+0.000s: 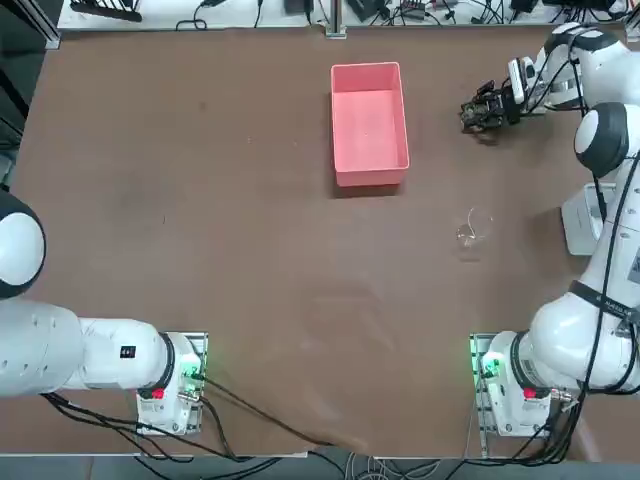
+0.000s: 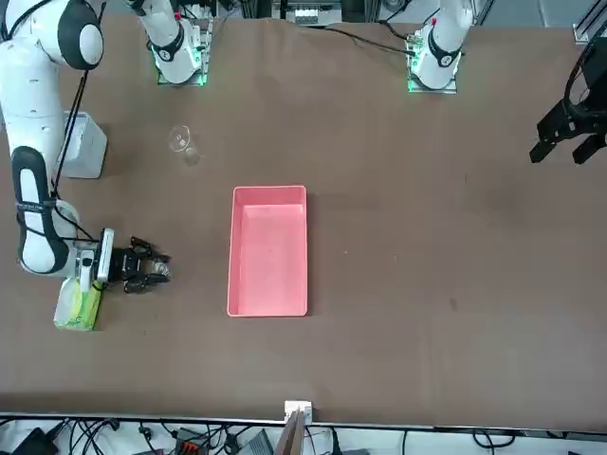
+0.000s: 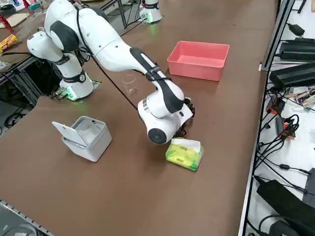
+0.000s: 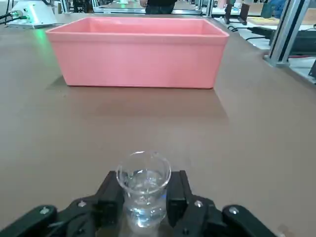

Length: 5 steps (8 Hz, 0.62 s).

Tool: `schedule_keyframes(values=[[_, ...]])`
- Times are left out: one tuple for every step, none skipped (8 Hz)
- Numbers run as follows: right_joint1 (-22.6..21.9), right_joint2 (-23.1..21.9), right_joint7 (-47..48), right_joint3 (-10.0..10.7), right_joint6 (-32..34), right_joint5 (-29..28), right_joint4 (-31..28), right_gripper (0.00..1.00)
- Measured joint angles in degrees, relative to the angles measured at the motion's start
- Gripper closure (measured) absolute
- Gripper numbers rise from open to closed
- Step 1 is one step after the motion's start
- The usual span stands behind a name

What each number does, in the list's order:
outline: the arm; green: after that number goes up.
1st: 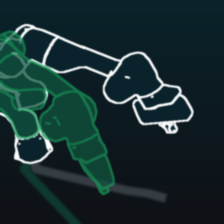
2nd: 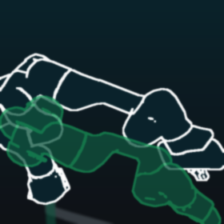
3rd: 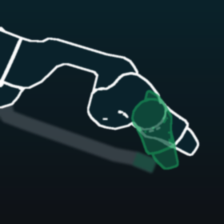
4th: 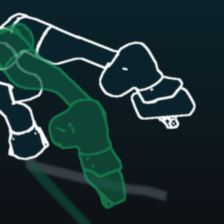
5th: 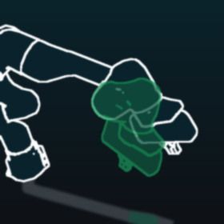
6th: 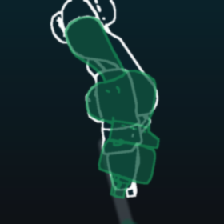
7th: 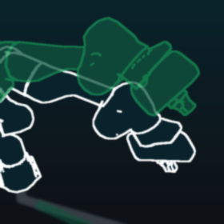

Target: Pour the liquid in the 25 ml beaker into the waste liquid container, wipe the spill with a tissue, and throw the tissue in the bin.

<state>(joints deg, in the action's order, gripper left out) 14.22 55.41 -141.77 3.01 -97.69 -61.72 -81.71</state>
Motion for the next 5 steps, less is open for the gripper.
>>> schedule_keyframes(values=[[-0.35,-0.64,0.54,-0.01,-0.08,-0.51,0.23,0.53],[-0.82,-1.58,1.52,-0.03,-0.25,-0.66,0.63,0.53],[-1.48,-2.82,2.87,-0.03,-0.55,-0.67,1.09,0.53],[-2.38,-4.23,4.52,-0.02,-1.19,-0.66,1.50,0.53],[-3.50,-5.73,5.93,0.01,-2.54,-0.51,1.66,0.53]])
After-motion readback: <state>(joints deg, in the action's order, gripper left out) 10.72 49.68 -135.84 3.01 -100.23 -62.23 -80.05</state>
